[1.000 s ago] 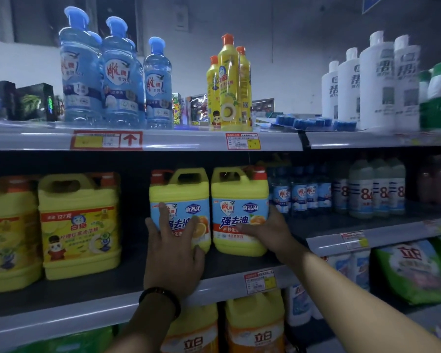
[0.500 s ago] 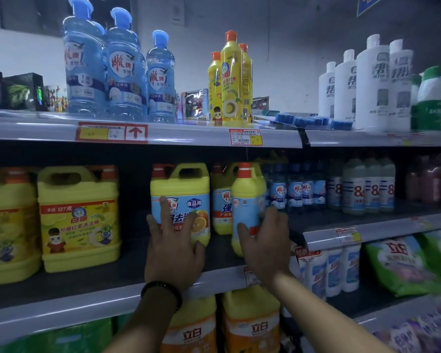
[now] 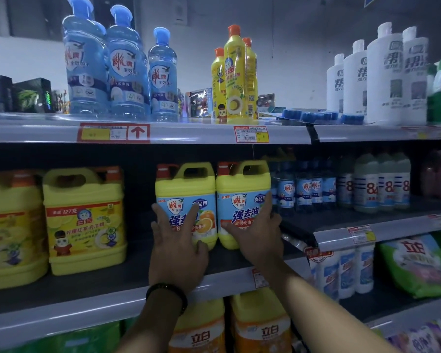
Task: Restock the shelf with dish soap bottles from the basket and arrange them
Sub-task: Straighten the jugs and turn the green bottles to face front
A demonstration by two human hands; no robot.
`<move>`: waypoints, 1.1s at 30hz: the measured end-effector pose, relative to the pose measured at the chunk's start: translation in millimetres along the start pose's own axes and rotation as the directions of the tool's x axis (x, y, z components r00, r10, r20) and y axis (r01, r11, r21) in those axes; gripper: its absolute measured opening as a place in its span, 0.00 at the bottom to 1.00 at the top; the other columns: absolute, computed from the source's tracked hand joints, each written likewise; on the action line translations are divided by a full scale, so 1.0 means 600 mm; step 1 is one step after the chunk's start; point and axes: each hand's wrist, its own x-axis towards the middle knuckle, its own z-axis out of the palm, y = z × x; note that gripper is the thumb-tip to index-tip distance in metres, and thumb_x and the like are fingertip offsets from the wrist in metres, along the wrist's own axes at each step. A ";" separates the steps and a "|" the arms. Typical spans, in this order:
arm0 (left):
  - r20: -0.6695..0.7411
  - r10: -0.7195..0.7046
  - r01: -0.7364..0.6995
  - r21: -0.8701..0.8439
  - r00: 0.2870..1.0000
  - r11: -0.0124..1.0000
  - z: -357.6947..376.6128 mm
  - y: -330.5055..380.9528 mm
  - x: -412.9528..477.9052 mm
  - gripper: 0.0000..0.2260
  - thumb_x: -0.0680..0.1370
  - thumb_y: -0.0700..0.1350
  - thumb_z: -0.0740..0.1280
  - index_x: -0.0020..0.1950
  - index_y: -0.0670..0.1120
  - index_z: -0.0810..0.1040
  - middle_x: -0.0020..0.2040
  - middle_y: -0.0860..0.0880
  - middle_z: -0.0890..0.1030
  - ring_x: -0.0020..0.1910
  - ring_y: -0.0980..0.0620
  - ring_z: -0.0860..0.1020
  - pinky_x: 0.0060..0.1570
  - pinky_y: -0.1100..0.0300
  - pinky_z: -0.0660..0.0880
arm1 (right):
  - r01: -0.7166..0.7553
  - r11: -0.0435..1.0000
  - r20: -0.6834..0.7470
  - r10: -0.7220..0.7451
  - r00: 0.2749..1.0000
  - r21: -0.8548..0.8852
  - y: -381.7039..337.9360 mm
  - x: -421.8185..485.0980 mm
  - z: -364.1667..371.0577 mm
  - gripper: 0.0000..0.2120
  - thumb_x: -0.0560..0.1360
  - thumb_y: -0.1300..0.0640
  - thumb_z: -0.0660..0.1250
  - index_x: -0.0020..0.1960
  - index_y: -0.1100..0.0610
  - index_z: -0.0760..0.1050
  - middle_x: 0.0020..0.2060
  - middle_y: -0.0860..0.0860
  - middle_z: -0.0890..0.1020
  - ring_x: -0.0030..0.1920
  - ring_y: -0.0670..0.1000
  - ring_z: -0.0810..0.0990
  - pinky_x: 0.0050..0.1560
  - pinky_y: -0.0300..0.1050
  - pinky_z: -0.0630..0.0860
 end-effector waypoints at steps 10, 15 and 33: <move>-0.005 0.019 -0.018 0.133 1.000 0.991 -0.001 0.006 0.002 0.45 0.74 0.62 0.68 0.82 0.69 0.42 0.83 0.36 0.35 0.76 0.30 0.59 0.66 0.41 0.76 | 0.021 0.998 -0.055 -0.025 0.998 -0.067 0.002 -0.005 0.017 0.66 0.66 0.25 0.74 0.82 0.41 0.29 0.79 0.61 0.61 0.75 0.67 0.69 0.61 0.68 0.77; -0.022 0.031 -0.027 0.147 0.999 0.989 0.004 0.000 0.002 0.45 0.74 0.62 0.68 0.82 0.68 0.42 0.83 0.35 0.37 0.75 0.29 0.60 0.65 0.39 0.77 | 0.042 0.999 -0.068 -0.044 0.997 -0.033 0.006 -0.005 0.015 0.64 0.67 0.26 0.74 0.83 0.39 0.31 0.78 0.59 0.64 0.73 0.65 0.71 0.60 0.66 0.78; -0.371 0.147 -0.060 0.236 0.917 0.970 -0.217 -0.243 -0.022 0.16 0.75 0.47 0.67 0.61 0.44 0.79 0.60 0.41 0.77 0.57 0.38 0.75 0.57 0.43 0.72 | 0.572 0.744 -0.016 -0.605 0.796 0.346 -0.160 -0.167 0.105 0.06 0.80 0.58 0.70 0.56 0.52 0.76 0.49 0.48 0.77 0.49 0.46 0.77 0.49 0.44 0.77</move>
